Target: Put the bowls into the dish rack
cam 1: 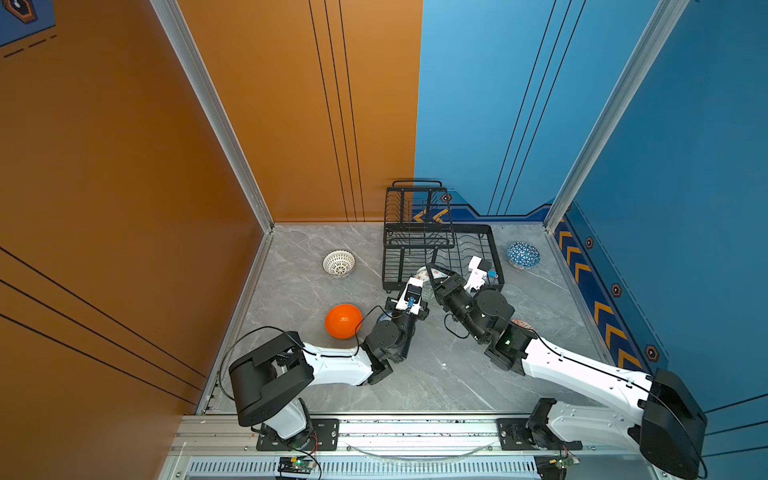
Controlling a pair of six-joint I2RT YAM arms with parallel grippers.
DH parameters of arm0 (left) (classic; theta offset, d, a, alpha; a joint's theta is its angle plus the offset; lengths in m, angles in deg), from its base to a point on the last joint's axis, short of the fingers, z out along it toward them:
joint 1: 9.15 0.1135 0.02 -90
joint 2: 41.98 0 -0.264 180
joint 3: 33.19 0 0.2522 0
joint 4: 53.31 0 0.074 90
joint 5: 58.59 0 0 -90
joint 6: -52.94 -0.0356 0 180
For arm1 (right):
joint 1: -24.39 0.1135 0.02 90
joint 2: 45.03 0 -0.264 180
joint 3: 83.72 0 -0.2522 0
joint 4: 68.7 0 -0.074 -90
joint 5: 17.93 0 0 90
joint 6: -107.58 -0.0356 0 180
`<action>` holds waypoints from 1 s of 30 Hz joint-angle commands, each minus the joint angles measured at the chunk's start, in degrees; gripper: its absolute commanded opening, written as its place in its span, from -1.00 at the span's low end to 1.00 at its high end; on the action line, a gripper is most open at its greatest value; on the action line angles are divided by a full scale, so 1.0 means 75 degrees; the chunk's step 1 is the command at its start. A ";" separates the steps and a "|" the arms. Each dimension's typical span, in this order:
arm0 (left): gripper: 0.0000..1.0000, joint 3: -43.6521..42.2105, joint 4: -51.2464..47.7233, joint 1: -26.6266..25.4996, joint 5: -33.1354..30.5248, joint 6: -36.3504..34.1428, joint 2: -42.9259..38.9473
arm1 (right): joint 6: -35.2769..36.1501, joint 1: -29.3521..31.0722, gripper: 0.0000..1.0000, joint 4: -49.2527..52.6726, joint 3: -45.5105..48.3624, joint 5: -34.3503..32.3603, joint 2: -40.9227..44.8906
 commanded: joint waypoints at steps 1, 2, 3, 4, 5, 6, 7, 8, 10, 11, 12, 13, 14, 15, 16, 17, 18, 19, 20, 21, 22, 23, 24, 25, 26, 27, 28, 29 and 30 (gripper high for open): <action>-1.00 -0.0007 0.0519 -0.0102 0.0146 -0.0077 -0.0218 | 0.0065 -0.0097 -0.71 -0.0407 -0.0148 0.0024 -0.0186; -1.00 -0.0004 0.0519 -0.0102 0.0135 -0.0078 -0.0202 | 0.0054 -0.0107 -0.81 -0.0432 -0.0137 0.0042 -0.0190; -1.00 -0.0001 0.0519 -0.0103 0.0116 -0.0089 -0.0202 | 0.0042 -0.0108 -0.88 -0.0416 -0.0126 0.0057 -0.0187; -1.00 0.0004 0.0523 -0.0095 0.0074 -0.0079 -0.0200 | 0.0039 -0.0118 -0.95 -0.0403 -0.0113 0.0051 -0.0177; -1.00 -0.0005 0.0519 -0.0090 0.0066 -0.0077 -0.0206 | 0.0041 -0.0139 -1.00 -0.0398 -0.0081 0.0054 -0.0152; -1.00 -0.0021 0.0524 -0.0090 0.0052 -0.0067 -0.0213 | 0.0041 -0.0152 -1.00 -0.0389 -0.0052 0.0046 -0.0112; -0.99 -0.0027 0.0521 -0.0091 0.0051 -0.0037 -0.0233 | 0.0041 -0.0166 -1.00 -0.0357 -0.0011 0.0025 -0.0079; -0.89 -0.0048 0.0522 -0.0090 0.0048 -0.0020 -0.0272 | 0.0061 -0.0184 -1.00 -0.0341 0.0020 0.0013 -0.0035; -0.62 -0.0090 0.0521 -0.0096 0.0080 0.0045 -0.0337 | 0.0120 -0.0222 -1.00 -0.0287 0.0091 -0.0029 0.0058; -0.51 -0.0095 0.0519 -0.0111 0.0083 0.0051 -0.0368 | 0.0144 -0.0237 -1.00 -0.0278 0.0120 -0.0053 0.0094; -0.39 -0.0125 0.0519 -0.0119 0.0063 0.0060 -0.0401 | 0.0160 -0.0268 -1.00 -0.0272 0.0161 -0.0055 0.0132; -0.25 -0.0148 0.0520 -0.0145 0.0051 0.0074 -0.0452 | 0.0198 -0.0300 -1.00 -0.0271 0.0194 -0.0046 0.0186; -0.12 -0.0178 0.0520 -0.0152 0.0047 0.0086 -0.0490 | 0.0253 -0.0337 -1.00 -0.0292 0.0220 -0.0040 0.0235; 0.05 -0.0217 0.0518 -0.0177 0.0032 0.0109 -0.0531 | 0.0295 -0.0383 -1.00 -0.0262 0.0256 -0.0033 0.0314; 0.30 -0.0254 0.0516 -0.0222 0.0004 0.0121 -0.0587 | 0.0309 -0.0442 -1.00 -0.0215 0.0316 -0.0034 0.0413; 0.51 -0.0311 0.0509 -0.0268 -0.0016 0.0119 -0.0628 | 0.0307 -0.0502 -1.00 -0.0174 0.0376 -0.0034 0.0517; 0.76 -0.0380 0.0517 -0.0334 -0.0077 0.0122 -0.0703 | 0.0322 -0.0582 -1.00 -0.0134 0.0445 -0.0022 0.0653; 0.99 -0.0460 0.0510 -0.0406 -0.0139 0.0122 -0.0785 | 0.0343 -0.0675 -1.00 -0.0052 0.0499 0.0003 0.0813; 0.96 -0.0538 0.0515 -0.0457 -0.0178 0.0121 -0.0865 | 0.0370 -0.0759 -1.00 0.0054 0.0547 0.0012 0.0971; 0.96 -0.0640 0.0513 -0.0517 -0.0244 0.0142 -0.0966 | 0.0421 -0.0852 -1.00 0.0229 0.0605 0.0006 0.1186; 0.96 -0.0728 0.0511 -0.0588 -0.0327 0.0165 -0.1076 | 0.0474 -0.0960 -1.00 0.0414 0.0662 0.0000 0.1419; 0.96 -0.0823 0.0498 -0.0643 -0.0363 0.0174 -0.1178 | 0.0542 -0.1055 -1.00 0.0572 0.0702 -0.0018 0.1627; 0.96 -0.0933 0.0500 -0.0705 -0.0400 0.0169 -0.1299 | 0.0622 -0.1092 -1.00 0.0789 0.0776 -0.0061 0.1863; 0.96 -0.1041 0.0504 -0.0765 -0.0429 0.0169 -0.1416 | 0.0699 -0.1431 -1.00 0.1056 0.0828 -0.0105 0.2112; 0.96 -0.1118 0.0479 -0.0786 -0.0404 0.0186 -0.1522 | 0.0787 -0.1578 -1.00 0.1268 0.0857 -0.0128 0.2333; 0.96 -0.1207 0.0396 -0.0810 -0.0322 0.0201 -0.1641 | 0.0863 -0.1789 -1.00 0.1534 0.0882 -0.0128 0.2556; 0.96 -0.1212 0.0127 -0.0819 -0.0208 0.0246 -0.1778 | 0.0933 -0.2042 -1.00 0.1761 0.0884 -0.0093 0.2745; 0.96 -0.1139 -0.0276 -0.0798 -0.0099 0.0320 -0.1936 | 0.0991 -0.2285 -1.00 0.1906 0.0873 -0.0011 0.2850; 0.96 -0.0979 -0.0918 -0.0756 0.0110 0.0426 -0.2106 | 0.0993 -0.2636 -1.00 0.2036 0.0855 0.0154 0.2919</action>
